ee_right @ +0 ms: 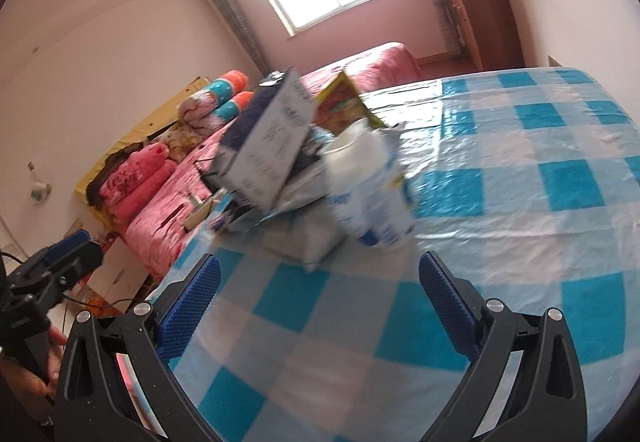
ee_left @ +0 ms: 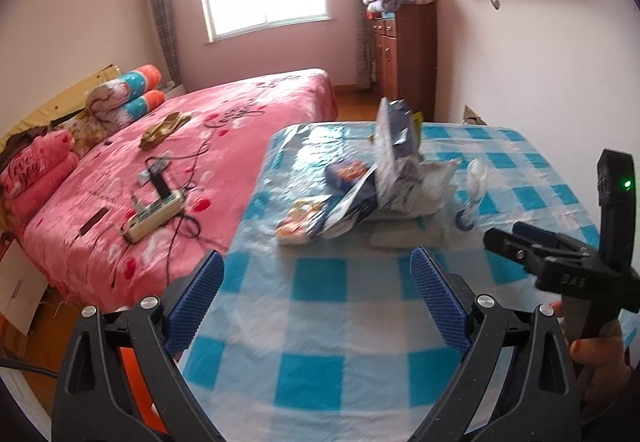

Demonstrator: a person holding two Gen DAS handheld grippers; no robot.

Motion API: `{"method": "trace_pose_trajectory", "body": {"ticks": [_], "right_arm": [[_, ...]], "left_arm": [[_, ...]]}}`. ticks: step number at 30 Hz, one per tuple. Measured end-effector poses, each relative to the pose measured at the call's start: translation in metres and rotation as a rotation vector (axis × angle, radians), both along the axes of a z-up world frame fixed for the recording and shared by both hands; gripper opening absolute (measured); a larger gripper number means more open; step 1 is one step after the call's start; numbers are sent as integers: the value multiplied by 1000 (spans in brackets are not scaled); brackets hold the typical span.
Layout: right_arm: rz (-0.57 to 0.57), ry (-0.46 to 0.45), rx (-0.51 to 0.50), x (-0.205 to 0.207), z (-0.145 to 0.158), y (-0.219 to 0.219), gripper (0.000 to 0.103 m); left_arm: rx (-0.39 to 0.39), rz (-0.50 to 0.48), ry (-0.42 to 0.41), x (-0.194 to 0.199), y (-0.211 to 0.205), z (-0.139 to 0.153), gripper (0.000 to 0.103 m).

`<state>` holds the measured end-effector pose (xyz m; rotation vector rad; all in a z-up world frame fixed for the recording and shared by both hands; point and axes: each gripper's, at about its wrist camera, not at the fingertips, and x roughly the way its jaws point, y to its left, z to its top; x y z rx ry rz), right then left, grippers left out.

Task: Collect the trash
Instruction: 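Move both open tools back to the trash pile on the table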

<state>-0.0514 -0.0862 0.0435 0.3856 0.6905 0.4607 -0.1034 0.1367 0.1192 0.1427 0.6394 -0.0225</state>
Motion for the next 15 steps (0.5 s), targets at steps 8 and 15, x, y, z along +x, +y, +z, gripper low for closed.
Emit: {"method": "trace_pose_trajectory", "body": {"ticks": [8, 15], "right_arm": [[-7, 65, -21, 44, -11, -8, 98], [10, 88, -26, 65, -13, -7, 98]], "left_arm": [[25, -61, 2, 48, -42, 12, 95], [17, -81, 42, 95, -68, 10, 95]]}}
